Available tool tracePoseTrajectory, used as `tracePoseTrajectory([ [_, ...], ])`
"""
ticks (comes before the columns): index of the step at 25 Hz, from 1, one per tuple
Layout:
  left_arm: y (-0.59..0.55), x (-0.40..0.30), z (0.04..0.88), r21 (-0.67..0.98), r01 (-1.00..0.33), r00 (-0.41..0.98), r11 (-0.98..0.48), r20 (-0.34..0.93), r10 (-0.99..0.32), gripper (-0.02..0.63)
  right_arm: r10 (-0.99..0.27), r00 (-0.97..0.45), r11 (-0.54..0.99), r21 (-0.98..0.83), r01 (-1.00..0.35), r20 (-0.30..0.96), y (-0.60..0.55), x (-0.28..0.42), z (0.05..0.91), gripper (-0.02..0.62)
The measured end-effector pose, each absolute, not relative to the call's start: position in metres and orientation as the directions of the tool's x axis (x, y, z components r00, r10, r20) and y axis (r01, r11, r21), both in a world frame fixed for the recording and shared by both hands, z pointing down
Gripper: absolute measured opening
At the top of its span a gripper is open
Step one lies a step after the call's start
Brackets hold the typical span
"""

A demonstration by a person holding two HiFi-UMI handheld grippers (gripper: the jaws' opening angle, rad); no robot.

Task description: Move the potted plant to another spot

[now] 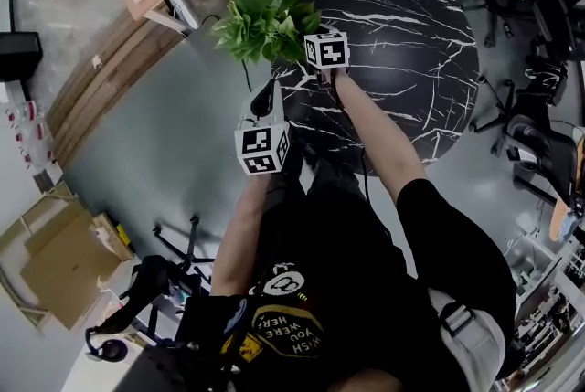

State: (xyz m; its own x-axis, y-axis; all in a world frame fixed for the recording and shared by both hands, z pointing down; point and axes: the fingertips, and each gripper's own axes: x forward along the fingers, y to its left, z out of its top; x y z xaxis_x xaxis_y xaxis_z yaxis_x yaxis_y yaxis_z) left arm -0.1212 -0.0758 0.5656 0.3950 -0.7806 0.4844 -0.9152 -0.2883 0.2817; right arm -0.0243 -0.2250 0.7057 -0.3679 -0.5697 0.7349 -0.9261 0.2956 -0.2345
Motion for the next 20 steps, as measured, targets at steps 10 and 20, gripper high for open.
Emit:
tracePoseTrajectory([
  [10,-0.080,-0.085,0.565,0.304,-0.862,0.506,-0.406,0.462,-0.729,0.005,-0.627,-0.245,0.159,-0.186,-0.970,0.739,-0.215,0.048,0.703,0.018],
  [20,-0.058,-0.006,0.580,0.316,-0.794,0.606,-0.520,0.477,-0.636,0.005,-0.639,-0.142,0.022,-0.166,-0.986,0.756,-0.181,0.136,0.703,0.018],
])
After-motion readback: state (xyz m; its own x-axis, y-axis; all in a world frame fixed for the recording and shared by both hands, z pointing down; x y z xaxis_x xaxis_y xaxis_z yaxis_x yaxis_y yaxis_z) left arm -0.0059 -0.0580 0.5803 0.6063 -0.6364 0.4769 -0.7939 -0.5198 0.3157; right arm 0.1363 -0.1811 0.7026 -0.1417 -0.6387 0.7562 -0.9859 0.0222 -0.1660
